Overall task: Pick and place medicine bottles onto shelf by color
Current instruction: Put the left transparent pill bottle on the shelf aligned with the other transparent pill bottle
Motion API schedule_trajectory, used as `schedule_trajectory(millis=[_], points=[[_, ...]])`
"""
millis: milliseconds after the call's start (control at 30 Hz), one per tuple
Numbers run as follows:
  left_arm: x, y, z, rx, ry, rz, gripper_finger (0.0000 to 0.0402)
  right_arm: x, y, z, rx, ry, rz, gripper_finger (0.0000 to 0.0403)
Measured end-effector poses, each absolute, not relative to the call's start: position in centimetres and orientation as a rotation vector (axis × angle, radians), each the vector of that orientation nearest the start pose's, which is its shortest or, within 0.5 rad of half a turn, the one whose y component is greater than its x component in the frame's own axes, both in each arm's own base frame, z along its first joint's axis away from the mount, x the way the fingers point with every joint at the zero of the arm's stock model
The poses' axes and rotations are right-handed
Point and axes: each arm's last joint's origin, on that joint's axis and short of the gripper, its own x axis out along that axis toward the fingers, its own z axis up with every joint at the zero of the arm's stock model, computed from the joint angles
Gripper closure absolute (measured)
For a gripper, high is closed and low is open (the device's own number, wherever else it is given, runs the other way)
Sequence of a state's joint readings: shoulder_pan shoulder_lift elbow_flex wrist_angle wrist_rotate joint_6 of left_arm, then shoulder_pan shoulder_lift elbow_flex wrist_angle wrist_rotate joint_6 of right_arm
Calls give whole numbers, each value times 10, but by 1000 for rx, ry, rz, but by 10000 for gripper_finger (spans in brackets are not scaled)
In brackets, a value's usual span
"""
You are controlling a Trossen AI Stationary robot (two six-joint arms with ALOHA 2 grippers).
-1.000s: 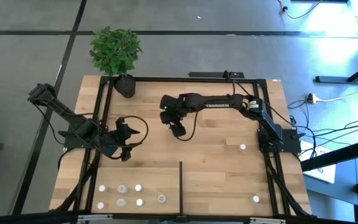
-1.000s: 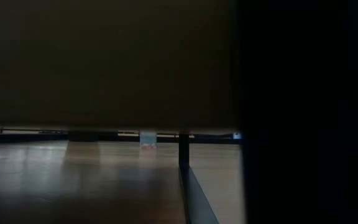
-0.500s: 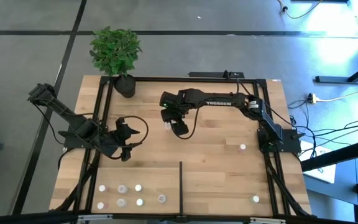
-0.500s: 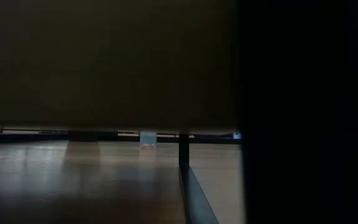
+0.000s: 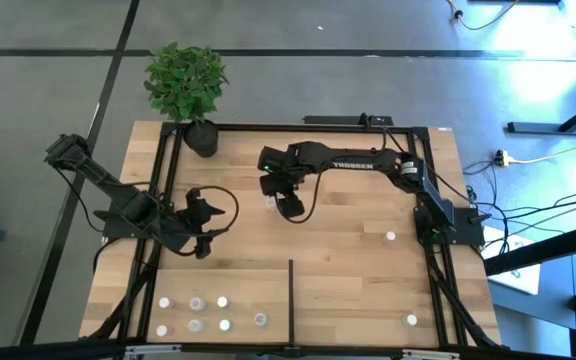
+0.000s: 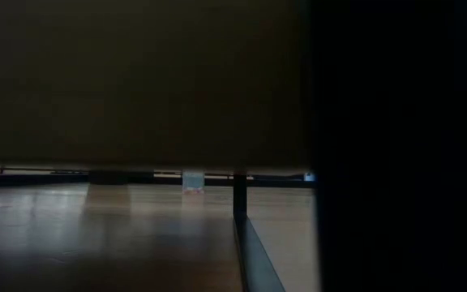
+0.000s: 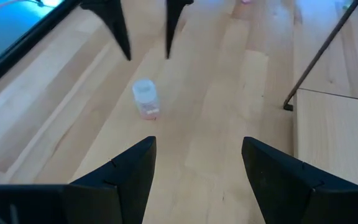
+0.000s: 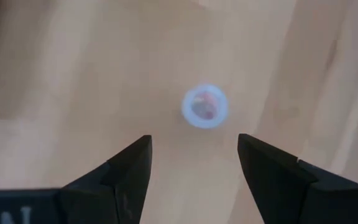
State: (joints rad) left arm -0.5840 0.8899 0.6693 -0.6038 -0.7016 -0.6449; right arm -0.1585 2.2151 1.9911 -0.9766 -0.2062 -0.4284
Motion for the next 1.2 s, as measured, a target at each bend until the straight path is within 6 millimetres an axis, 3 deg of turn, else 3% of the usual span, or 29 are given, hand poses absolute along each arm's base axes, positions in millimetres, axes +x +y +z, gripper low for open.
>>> schedule_trajectory(millis=[200, 633, 767, 933, 1200], points=[[162, -75, 239, -85, 612, 376, 170, 448, -63, 262, -105, 1056, 397, 163], [209, -65, 212, 53, 677, 427, 170, 413, -57, 315, -108, 1086, 224, 163], [218, -55, 209, 49, 675, 417, 170, 396, -49, 330, -126, 1115, 143, 163], [219, -41, 189, -1, 637, 358, 170, 363, -36, 342, -136, 1114, 66, 163], [219, -22, 171, -4, 502, 317, 170, 319, -11, 354, -196, 828, 39, 163]])
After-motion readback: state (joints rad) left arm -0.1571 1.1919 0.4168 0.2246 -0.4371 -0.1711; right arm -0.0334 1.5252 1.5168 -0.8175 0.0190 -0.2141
